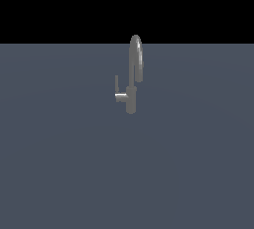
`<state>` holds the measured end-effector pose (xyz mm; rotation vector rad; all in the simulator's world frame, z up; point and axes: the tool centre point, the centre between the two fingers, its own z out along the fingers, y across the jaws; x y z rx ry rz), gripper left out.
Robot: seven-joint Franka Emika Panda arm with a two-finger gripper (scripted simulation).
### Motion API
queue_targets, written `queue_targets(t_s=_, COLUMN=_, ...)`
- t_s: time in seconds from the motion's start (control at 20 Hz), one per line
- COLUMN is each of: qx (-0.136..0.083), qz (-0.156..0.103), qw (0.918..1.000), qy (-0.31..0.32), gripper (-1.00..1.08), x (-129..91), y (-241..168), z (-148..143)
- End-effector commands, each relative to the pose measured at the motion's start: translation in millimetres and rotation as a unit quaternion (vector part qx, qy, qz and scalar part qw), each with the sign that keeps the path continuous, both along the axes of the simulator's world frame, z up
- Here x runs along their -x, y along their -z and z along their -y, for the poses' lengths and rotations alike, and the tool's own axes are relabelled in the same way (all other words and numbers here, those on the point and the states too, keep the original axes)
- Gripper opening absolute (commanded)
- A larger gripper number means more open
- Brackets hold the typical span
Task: Turn on the faucet by rotating a designated handle.
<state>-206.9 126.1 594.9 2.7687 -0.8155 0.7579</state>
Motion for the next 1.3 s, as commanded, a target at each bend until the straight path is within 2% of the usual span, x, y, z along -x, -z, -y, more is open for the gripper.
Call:
queue_targets(t_s=0.0, qx=0.008, qz=0.021, qw=0.9994, qy=0.025, gripper=-1.0, x=-10, y=-1, z=-15)
queue_targets(t_s=0.35, qx=0.031, qz=0.068, qw=0.9932, qy=0.089, gripper=-1.0, x=-49, y=15, z=-53)
queue_targets(t_s=0.7, qx=0.051, qz=0.1, qw=0.9824, qy=0.149, gripper=-1.0, x=-101, y=54, z=-79)
queue_targets(t_s=1.0, qx=0.065, qz=0.115, qw=0.9709, qy=0.2, gripper=-1.0, x=-152, y=107, z=-86)
queue_targets(t_s=1.25, qx=0.073, qz=0.119, qw=0.9599, qy=0.243, gripper=-1.0, x=-195, y=164, z=-79)
